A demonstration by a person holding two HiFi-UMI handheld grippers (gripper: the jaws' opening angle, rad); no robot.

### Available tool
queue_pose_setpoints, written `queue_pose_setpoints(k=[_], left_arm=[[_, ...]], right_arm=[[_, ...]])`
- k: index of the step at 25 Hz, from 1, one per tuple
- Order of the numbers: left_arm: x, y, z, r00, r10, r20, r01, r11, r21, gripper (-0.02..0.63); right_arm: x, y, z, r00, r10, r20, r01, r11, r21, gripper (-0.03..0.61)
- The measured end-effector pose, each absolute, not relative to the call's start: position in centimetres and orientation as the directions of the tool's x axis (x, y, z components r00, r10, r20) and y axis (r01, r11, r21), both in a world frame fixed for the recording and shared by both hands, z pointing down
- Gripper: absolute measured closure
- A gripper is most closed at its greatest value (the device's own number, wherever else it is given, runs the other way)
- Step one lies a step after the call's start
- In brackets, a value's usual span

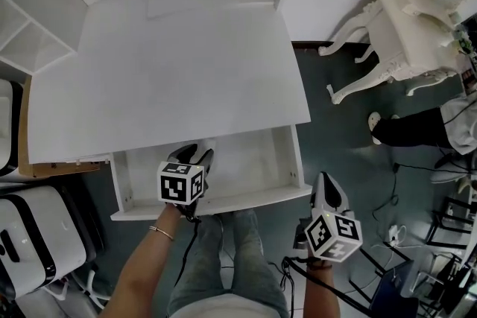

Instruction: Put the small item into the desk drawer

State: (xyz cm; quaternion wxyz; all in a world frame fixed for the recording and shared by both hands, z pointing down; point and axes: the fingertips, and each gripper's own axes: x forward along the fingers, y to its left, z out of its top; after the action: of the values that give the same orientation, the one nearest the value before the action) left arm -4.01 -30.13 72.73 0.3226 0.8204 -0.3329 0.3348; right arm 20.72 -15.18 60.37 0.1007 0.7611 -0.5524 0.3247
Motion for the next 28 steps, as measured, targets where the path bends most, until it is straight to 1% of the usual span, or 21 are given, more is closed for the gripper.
queue_pose_setpoints(k=[3,5,9,13,15,18,19,23,28], left_arm=[[-4.3,-29.4,71.2,0.561,-0.334,0.757,-0.754,-0.583,0.302,0.433],[-4.9,-28.9,69.9,0.556,-0.360,0.749,-0.762,-0.581,0.287,0.433],[-6.5,-28.0,66.5,0.544,-0.445,0.711,-0.794,-0.548,0.264,0.457],[-8.8,-27.2,62.0,0.539,-0.533,0.652,-0.824,-0.495,0.276,0.474],[-10.0,-26.9,59.4,0.536,-0.579,0.614,-0.835,-0.472,0.284,0.500],[-11.6,-27.1,55.1,0.538,-0.650,0.537,-0.842,-0.446,0.304,0.563],[-12.0,-27.2,53.6,0.538,-0.673,0.508,-0.843,-0.440,0.310,0.575],[-13.6,-27.5,48.5,0.519,-0.753,0.404,-0.853,-0.423,0.305,0.592],[-15.6,-28.5,42.6,0.458,-0.844,0.279,-0.886,-0.407,0.223,0.598]], right_arm=[[20.3,-15.7,59.6,0.169,-0.787,0.594,-0.913,-0.352,-0.206,0.574],[19.9,-16.0,58.9,0.159,-0.795,0.585,-0.919,-0.336,-0.207,0.574],[19.1,-16.8,57.3,0.134,-0.817,0.561,-0.933,-0.295,-0.207,0.574],[17.8,-17.7,55.1,0.103,-0.839,0.533,-0.948,-0.246,-0.203,0.574],[17.0,-18.3,53.7,0.085,-0.852,0.516,-0.955,-0.217,-0.201,0.574],[15.6,-19.6,51.7,0.051,-0.872,0.486,-0.966,-0.166,-0.197,0.574],[15.1,-20.2,51.1,0.040,-0.878,0.477,-0.969,-0.151,-0.197,0.574],[13.0,-22.0,48.4,-0.004,-0.900,0.436,-0.978,-0.087,-0.189,0.574],[10.5,-24.5,44.2,-0.073,-0.933,0.353,-0.987,0.017,-0.159,0.574]])
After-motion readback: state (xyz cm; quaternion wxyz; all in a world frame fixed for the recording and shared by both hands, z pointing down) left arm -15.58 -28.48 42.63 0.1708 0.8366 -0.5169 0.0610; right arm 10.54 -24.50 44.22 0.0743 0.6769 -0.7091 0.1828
